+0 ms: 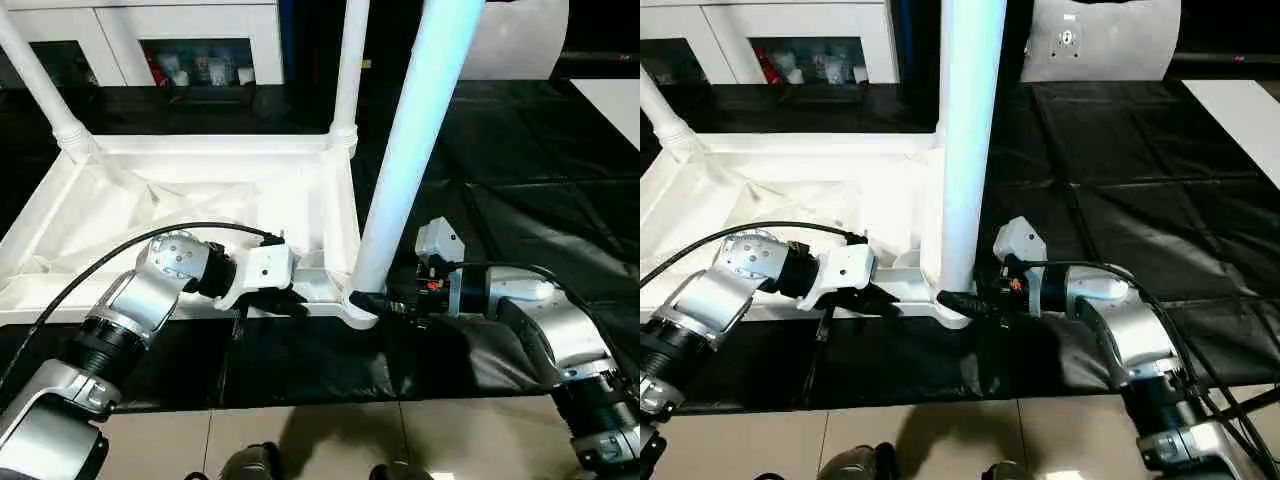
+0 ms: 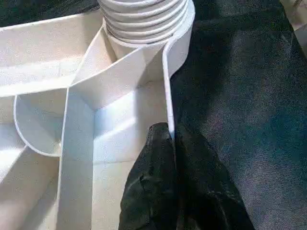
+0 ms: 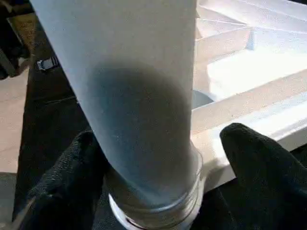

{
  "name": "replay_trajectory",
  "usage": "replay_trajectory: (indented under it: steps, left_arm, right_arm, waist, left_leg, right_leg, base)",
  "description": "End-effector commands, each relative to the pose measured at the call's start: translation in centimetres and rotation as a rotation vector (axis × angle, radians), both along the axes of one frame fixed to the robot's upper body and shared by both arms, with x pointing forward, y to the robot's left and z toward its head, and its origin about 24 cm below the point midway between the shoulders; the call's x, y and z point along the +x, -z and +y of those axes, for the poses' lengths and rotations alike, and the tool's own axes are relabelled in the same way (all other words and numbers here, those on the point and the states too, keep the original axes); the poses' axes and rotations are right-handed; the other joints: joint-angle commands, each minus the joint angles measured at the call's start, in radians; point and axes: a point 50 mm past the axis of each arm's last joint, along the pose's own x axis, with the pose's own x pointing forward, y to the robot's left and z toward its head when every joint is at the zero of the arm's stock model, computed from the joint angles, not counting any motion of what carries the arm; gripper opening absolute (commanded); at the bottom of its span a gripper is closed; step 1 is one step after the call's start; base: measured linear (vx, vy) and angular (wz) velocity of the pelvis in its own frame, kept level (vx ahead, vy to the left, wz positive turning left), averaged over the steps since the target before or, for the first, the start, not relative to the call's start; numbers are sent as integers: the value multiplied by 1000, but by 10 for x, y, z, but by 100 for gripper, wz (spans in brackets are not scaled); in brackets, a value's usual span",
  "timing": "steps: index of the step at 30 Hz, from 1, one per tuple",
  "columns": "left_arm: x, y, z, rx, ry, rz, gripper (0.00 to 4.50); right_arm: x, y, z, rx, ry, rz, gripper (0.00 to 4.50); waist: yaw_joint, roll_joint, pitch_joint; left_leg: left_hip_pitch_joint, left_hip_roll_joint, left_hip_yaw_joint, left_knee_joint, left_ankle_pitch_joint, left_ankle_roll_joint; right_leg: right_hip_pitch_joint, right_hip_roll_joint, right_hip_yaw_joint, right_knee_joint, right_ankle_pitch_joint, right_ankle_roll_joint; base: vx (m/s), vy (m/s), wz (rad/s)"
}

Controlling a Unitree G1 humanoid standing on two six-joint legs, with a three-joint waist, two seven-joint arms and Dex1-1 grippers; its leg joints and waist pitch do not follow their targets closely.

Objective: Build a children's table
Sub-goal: Rotate leg to tighten

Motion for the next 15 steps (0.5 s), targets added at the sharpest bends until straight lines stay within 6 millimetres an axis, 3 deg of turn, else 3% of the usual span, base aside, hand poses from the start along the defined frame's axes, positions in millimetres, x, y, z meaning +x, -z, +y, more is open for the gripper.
replay_trajectory:
  steps: [1, 9, 14, 15]
  left_arm:
    - [-1, -8, -10, 3, 78, -29, 0]
    - [0, -7, -8, 7, 80, -28, 0]
    - [0, -6, -8, 5, 77, -28, 0]
    - [0, -6, -8, 5, 77, -28, 0]
  right_arm:
    - [2, 0, 1, -7, -15, 6, 362]
    - [0, 4, 3, -34, -57, 23, 277]
    - [-1, 6, 2, -48, -55, 25, 260]
    - [-1, 6, 2, -48, -55, 25, 293]
  waist:
    - [-4, 0, -75]
    - [-4, -1, -74]
    - [-5, -2, -73]
    - [-5, -2, -73]
  left_leg:
    - [38, 59, -21, -48, -145, 79]
    - [38, 60, -20, -48, -148, 78]
    - [38, 59, -20, -48, -148, 79]
    - [38, 59, -20, -48, -148, 80]
  right_leg:
    - [33, -74, 29, -55, 80, -288]
    - [32, -74, 29, -57, 57, -286]
    - [31, -74, 30, -58, 48, -285]
    - [31, -74, 30, -58, 49, -285]
  base:
    - [0, 0, 0]
    - [0, 0, 0]
    - [0, 0, 0]
    - [0, 0, 0]
